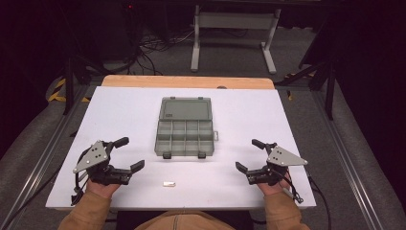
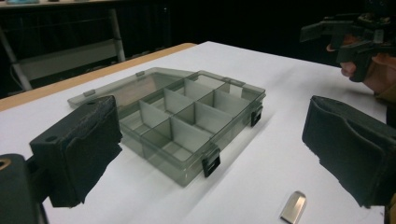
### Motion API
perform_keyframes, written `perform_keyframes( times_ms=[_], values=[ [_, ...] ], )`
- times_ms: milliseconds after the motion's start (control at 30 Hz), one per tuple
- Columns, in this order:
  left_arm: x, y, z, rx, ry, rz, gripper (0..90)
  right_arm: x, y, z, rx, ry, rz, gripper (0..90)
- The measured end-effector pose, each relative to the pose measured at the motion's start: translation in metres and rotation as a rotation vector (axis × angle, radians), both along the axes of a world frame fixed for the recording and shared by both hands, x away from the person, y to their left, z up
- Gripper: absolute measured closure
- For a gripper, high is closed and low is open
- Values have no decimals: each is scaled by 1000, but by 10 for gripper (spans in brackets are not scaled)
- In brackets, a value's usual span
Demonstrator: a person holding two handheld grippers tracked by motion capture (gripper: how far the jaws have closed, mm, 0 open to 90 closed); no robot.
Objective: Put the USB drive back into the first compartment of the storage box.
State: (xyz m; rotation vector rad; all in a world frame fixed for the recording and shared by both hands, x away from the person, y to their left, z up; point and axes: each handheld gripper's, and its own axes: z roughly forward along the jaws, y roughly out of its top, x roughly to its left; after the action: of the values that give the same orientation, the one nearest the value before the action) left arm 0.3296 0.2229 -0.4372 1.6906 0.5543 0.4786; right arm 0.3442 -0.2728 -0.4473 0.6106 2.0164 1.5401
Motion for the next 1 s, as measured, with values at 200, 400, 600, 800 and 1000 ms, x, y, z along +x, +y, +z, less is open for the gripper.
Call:
perform_keyframes(
  times_ms=[200,400,600,800,1000],
  values=[
    [4,-14,5,12,2,-49,74,0,0,0,0,1,6,29],
    [8,-29,12,16,9,-103,74,0,-1,0,6,3,8,28],
    [12,-39,16,16,19,-142,78,0,0,0,7,0,13,28],
    [16,-48,16,29,24,-201,81,0,-1,0,7,1,17,28],
    [19,-59,16,44,24,-240,94,0,-1,-1,8,-4,16,25]
  ],
)
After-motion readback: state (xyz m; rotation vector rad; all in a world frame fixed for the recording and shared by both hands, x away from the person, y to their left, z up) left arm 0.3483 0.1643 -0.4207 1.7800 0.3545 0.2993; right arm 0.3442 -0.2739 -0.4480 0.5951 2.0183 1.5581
